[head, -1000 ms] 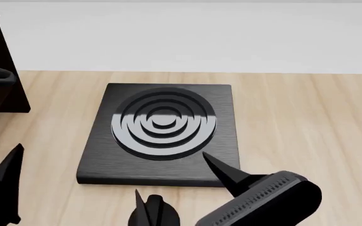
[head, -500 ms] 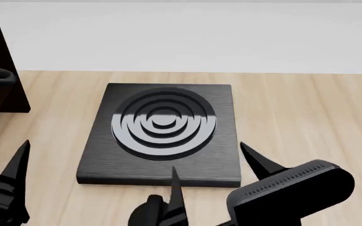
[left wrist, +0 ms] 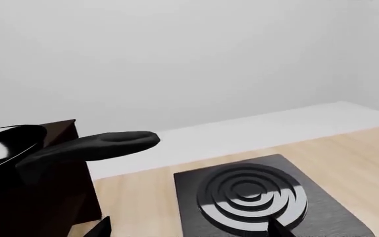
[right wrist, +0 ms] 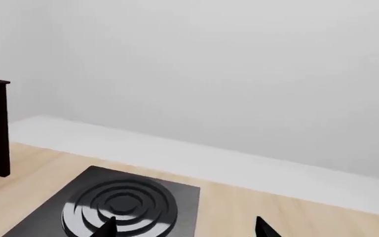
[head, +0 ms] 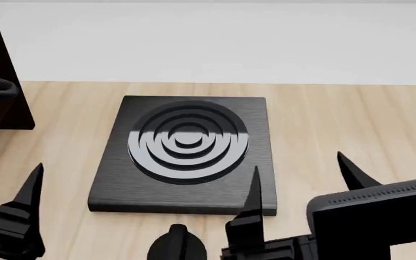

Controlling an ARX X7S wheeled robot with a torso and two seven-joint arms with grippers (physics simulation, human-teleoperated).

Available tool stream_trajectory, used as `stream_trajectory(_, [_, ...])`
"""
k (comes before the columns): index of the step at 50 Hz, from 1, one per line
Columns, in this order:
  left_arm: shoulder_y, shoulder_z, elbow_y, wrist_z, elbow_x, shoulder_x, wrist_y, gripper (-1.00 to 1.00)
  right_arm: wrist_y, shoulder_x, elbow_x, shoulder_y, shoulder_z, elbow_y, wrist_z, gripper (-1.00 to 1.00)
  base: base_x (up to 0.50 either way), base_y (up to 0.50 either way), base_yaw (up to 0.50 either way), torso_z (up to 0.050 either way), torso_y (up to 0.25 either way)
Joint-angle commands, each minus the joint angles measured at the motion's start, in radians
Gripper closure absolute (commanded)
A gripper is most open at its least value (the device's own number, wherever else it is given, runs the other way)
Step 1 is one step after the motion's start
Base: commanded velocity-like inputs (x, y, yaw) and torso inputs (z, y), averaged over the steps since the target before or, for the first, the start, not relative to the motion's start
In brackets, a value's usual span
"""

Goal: Put the frying pan on the cabinet shelf.

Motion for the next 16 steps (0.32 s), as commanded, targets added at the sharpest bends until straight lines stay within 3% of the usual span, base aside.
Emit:
stream_trajectory(1, [0.005, -0.033, -0.013, -0.004, -0.068, 0.023, 0.019, -1.00, -0.028, -0.004, -0.006, -0.019, 0.056, 0.022, 0.035, -1.00, 0.00, 0.00, 0.00, 0.000, 0.000])
stream_trajectory(16, [0.026, 0.008, -0.031, 0.016, 0.019, 0.015, 0.037, -1.00, -0.036, 0.000, 0.005, -0.028, 0.064, 0.021, 0.039, -1.00, 0.00, 0.00, 0.00, 0.000, 0.000])
